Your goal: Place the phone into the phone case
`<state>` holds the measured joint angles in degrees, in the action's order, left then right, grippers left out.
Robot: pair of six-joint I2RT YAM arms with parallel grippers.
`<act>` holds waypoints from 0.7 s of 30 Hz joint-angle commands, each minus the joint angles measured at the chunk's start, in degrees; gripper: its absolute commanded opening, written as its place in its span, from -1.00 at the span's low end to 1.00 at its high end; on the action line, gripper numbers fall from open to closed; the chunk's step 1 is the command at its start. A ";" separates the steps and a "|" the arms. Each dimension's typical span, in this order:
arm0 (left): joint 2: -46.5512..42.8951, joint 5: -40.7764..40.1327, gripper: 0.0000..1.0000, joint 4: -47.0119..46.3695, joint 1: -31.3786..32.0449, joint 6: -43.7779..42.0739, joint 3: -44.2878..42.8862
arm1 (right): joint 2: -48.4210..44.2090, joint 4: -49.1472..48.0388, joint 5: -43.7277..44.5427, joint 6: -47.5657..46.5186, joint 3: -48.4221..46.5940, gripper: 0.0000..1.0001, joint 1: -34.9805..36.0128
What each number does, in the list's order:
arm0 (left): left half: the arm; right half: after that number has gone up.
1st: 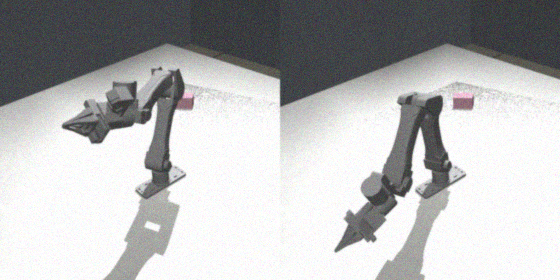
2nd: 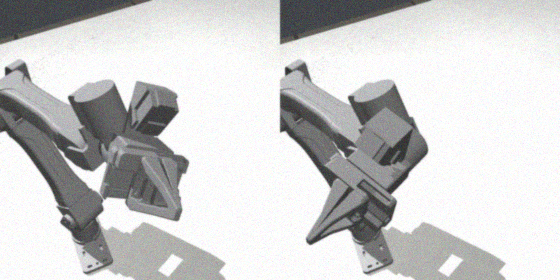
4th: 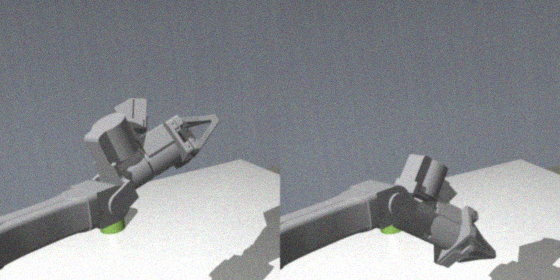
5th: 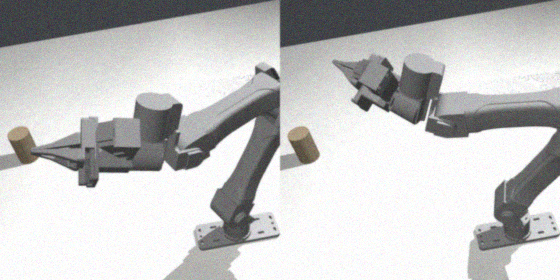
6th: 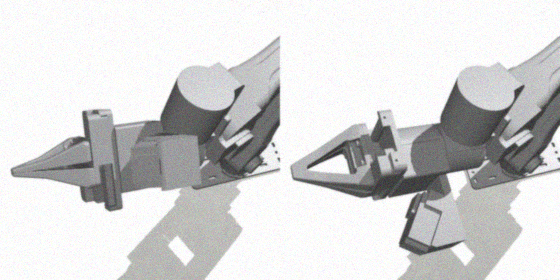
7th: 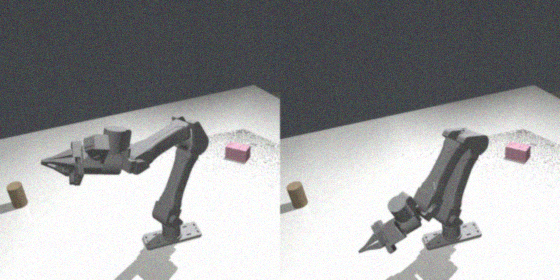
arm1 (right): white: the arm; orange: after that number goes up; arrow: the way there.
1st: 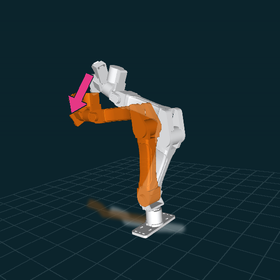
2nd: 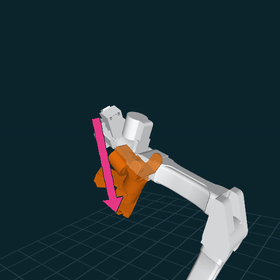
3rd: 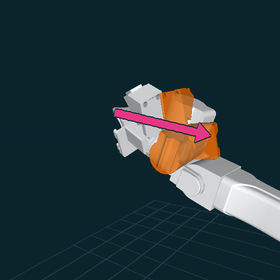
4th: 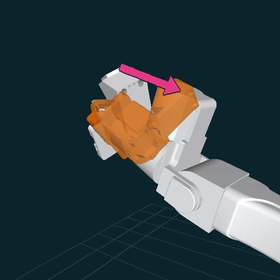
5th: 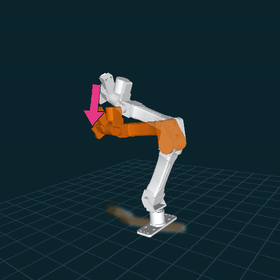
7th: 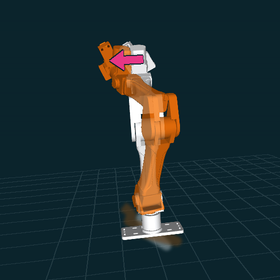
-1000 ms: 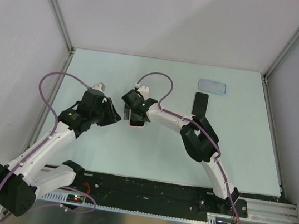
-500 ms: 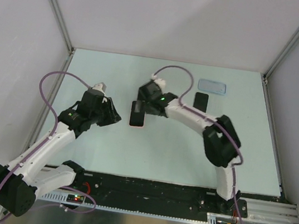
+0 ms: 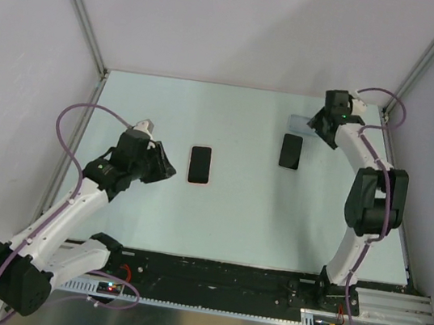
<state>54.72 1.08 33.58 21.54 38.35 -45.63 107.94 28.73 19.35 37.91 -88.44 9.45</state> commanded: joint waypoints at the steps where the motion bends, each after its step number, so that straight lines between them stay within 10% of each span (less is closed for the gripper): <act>1: -1.47 1.29 -0.14 -1.47 -0.53 -1.36 0.24 | 6.60 -0.29 -0.99 0.06 -7.60 0.44 -5.27; 21: 2.60 2.76 -0.16 -1.43 -0.53 -2.98 -1.52 | 33.71 9.33 -13.70 -5.61 -40.66 0.07 -13.01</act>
<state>57.04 2.37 33.56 21.45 36.97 -45.63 140.53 35.16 8.34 33.36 -124.33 -3.62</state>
